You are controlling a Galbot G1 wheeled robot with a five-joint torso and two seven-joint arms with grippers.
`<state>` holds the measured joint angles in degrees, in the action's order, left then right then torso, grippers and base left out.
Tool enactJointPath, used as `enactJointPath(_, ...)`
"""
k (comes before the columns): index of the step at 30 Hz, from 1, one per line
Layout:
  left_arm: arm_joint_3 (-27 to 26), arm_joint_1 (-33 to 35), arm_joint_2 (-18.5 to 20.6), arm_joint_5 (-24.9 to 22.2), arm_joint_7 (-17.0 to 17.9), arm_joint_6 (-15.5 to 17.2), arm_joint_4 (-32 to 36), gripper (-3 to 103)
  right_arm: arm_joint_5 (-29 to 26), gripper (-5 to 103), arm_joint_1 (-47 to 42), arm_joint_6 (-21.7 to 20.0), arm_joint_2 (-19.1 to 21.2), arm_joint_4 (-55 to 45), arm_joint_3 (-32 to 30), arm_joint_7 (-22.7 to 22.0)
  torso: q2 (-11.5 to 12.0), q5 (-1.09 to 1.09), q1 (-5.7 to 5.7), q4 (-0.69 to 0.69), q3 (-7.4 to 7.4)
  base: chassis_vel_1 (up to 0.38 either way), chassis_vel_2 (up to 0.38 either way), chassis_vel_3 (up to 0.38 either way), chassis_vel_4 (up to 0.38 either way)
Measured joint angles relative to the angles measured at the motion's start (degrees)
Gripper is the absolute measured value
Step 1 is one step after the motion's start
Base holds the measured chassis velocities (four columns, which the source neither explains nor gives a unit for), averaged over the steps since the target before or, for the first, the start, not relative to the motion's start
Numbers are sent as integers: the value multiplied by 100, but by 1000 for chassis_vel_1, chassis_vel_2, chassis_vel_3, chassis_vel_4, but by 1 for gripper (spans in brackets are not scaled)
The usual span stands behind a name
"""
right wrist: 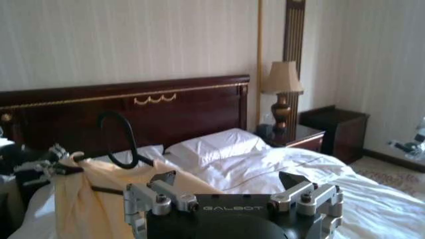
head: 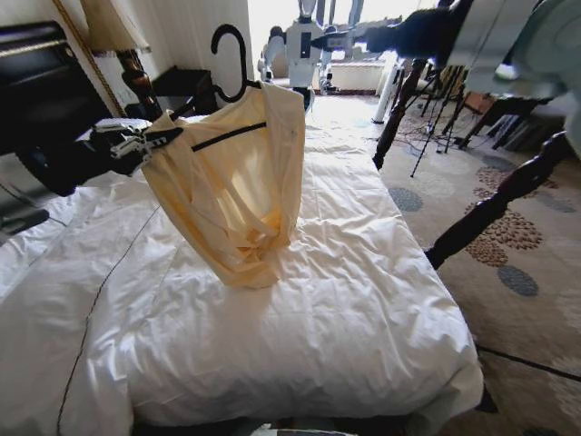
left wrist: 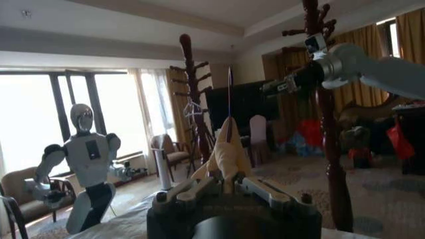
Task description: Pick up the clothes from the bed and hang them on the clothes hanger.
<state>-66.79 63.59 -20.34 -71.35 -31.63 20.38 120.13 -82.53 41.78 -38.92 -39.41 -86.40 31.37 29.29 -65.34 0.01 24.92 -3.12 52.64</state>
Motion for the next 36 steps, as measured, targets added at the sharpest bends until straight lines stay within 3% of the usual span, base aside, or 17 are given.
enactJointPath(5, -12, 5, -36, 2, -26, 0, 41, 4, 266, 100, 393, 94, -203, 174, 613, 472, 0, -4, -1, 2, -1, 0, 0, 0, 0)
enactJointPath(9, -32, 1, -84, 2, -62, 2, 83, 4, 751, 100, 831, 499, -555, 525, 1142, 1016, 0, -5, -1, 2, -1, 0, 0, 0, 0)
enactJointPath(14, -56, 1, -122, -6, -85, 13, 108, 4, 1078, 103, 1115, 624, -854, 792, 1467, 1347, 0, -5, 0, 1, -1, 0, 0, 0, 0)
enactJointPath(16, -77, -3, -144, -15, -144, 22, 127, 4, 1306, 94, 1260, 735, -1100, 977, 1725, 1612, 0, -6, -2, 1, -1, 0, 0, 0, 0)
enactJointPath(19, -93, -3, -168, -22, -164, 26, 150, 4, 1417, 93, 1280, 818, -1283, 1076, 1882, 1740, 0, -6, -2, 2, -1, 0, 0, 0, 0)
enactJointPath(23, -108, -3, -188, -29, -181, 28, 166, 4, 1468, 78, 1234, 950, -1392, 1155, 1983, 1865, 0, -5, -1, 2, -1, 0, 0, 0, 0)
enactJointPath(27, -109, -9, -188, -38, -192, 28, 166, 4, 1466, 66, 1197, 1017, -1393, 1163, 2070, 1916, 0, -3, -1, 0, -1, 0, 0, 0, 0)
enactJointPath(28, -109, -8, -189, -39, -199, 28, 162, 4, 1457, 56, 1147, 1123, -1368, 1181, 2105, 2014, 0, -3, -2, 0, -1, 0, 0, 0, 0)
enactJointPath(30, -109, -6, -190, -39, -200, 28, 158, 4, 1441, 56, 1114, 1145, -1341, 1173, 2103, 2065, 0, -3, -2, 1, -1, 0, 0, 0, 0)
enactJointPath(34, -93, -2, -196, -38, -195, 25, 167, 4, 1277, 34, 996, 1148, -1215, 998, 2027, 2071, 0, -3, -1, 0, -1, 0, 0, 0, 0)
enactJointPath(36, -86, -2, -196, -38, -186, 23, 177, 4, 1206, 29, 927, 1138, -1180, 918, 1965, 2031, 0, -3, -2, 0, -1, 0, 0, 0, 0)
